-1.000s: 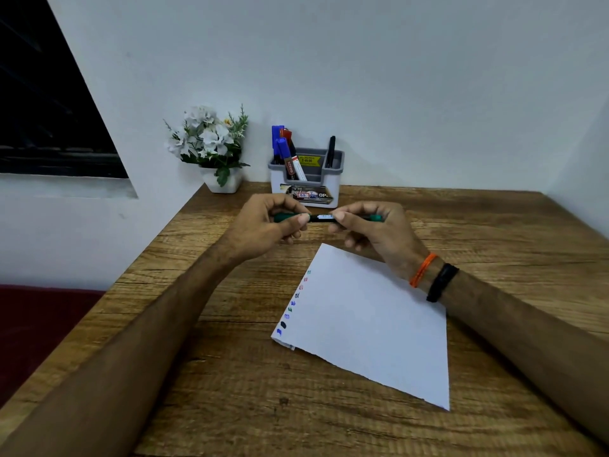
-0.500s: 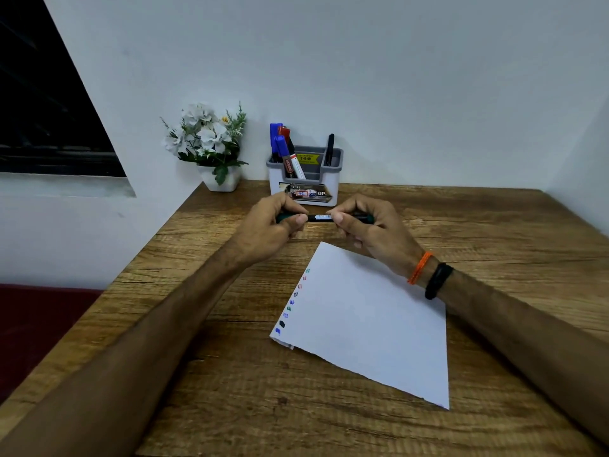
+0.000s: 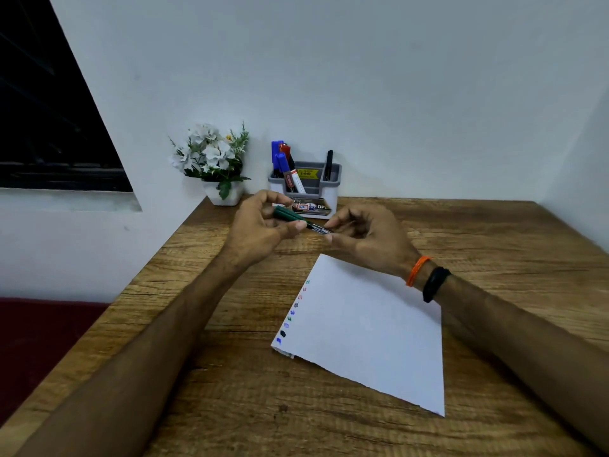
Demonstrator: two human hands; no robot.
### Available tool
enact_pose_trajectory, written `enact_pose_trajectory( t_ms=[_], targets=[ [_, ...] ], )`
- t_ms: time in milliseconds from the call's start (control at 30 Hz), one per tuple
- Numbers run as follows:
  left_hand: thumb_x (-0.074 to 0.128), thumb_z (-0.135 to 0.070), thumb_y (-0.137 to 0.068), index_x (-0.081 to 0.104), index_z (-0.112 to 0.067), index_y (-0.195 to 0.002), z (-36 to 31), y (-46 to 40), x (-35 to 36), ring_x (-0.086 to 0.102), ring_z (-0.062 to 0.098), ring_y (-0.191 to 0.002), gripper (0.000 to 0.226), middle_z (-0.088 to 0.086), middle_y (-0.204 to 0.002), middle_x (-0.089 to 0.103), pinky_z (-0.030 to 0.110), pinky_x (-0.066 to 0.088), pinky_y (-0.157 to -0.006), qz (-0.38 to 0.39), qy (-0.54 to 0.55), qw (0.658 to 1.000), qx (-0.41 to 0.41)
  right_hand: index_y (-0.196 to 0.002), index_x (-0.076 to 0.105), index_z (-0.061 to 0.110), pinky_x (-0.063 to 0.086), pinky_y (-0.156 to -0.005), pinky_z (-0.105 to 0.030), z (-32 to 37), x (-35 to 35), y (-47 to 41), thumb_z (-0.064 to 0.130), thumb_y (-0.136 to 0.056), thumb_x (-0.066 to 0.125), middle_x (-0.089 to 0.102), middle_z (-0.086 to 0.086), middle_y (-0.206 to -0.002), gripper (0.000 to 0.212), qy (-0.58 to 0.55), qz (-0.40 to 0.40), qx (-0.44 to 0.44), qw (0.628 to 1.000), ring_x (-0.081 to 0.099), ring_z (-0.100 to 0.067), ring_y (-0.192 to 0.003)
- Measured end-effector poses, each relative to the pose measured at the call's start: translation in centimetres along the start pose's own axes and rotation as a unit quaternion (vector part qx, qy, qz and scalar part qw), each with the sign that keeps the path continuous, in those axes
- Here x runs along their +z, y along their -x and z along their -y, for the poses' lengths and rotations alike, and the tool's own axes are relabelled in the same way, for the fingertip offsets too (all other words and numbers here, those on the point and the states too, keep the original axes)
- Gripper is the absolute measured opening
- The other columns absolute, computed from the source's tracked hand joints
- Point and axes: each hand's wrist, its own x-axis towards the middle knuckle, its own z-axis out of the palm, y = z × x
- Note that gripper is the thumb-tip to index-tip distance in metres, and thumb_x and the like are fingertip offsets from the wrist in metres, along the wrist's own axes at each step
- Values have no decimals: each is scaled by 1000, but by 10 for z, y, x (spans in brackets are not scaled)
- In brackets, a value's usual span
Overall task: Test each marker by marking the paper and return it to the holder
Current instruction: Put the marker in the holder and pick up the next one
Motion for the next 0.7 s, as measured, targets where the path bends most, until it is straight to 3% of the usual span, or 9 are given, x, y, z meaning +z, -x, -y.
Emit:
enact_pose_trajectory(
  t_ms=[67,167,233,300,433,567,633,700],
  targets=[
    [79,0,-71,53,-6,-111,-7,2,1,73,9,-74,48,3,-89,71,25,60,-65,-31,42,999,-9,-112,63,21,56,-67,-22,11,0,0,12,-76,83,74,5,-85,42,23,12,-12,1000,70,-5,-70],
    [80,-3,-71,50,-7,-115,-14,5,5,72,7,-70,53,2,-81,72,20,57,-64,-57,79,995,7,-145,35,32,58,-70,-24,28,-1,-2,13,-75,80,73,7,-81,85,100,51,-79,990,70,-3,-71],
    [82,-6,-70,49,-9,-116,-19,5,8,72,8,-71,56,1,-79,72,19,56,-67,-65,89,994,26,-152,20,40,59,-70,-28,38,-1,-5,15,-75,79,72,8,-78,100,128,68,-114,983,70,-4,-71],
    [83,-8,-69,49,-12,-116,-20,3,10,72,10,-73,58,2,-79,72,22,57,-71,-71,97,992,40,-152,19,43,59,-69,-28,44,-1,-7,16,-75,80,71,8,-75,101,126,72,-129,981,70,-4,-69],
    [84,-10,-67,49,-15,-114,-19,1,10,72,10,-74,59,0,-79,72,23,57,-70,-90,99,990,46,-149,26,45,54,-67,-14,47,2,-9,17,-77,80,71,10,-72,94,103,61,-117,986,68,1,-67],
    [80,-18,-72,51,-15,-115,-13,-2,6,72,11,-82,52,1,-87,73,23,57,-69,-65,103,992,35,-146,30,45,51,-67,-12,47,3,-14,19,-79,79,73,10,-71,88,84,46,-116,989,68,-2,-66],
    [74,-35,-76,55,-16,-114,-4,-4,1,70,14,-94,47,0,-99,72,28,57,-78,-45,37,998,33,-146,29,45,50,-68,-13,46,2,-22,22,-79,80,72,9,-71,87,87,32,-118,989,68,-2,-68],
    [65,-42,-85,58,-18,-115,8,-4,-3,65,14,-104,40,-1,-112,68,32,54,-88,-25,-99,995,16,-146,30,44,50,-66,-13,46,2,-34,25,-77,81,72,9,-71,88,90,15,-121,988,68,-2,-68]
  ],
)
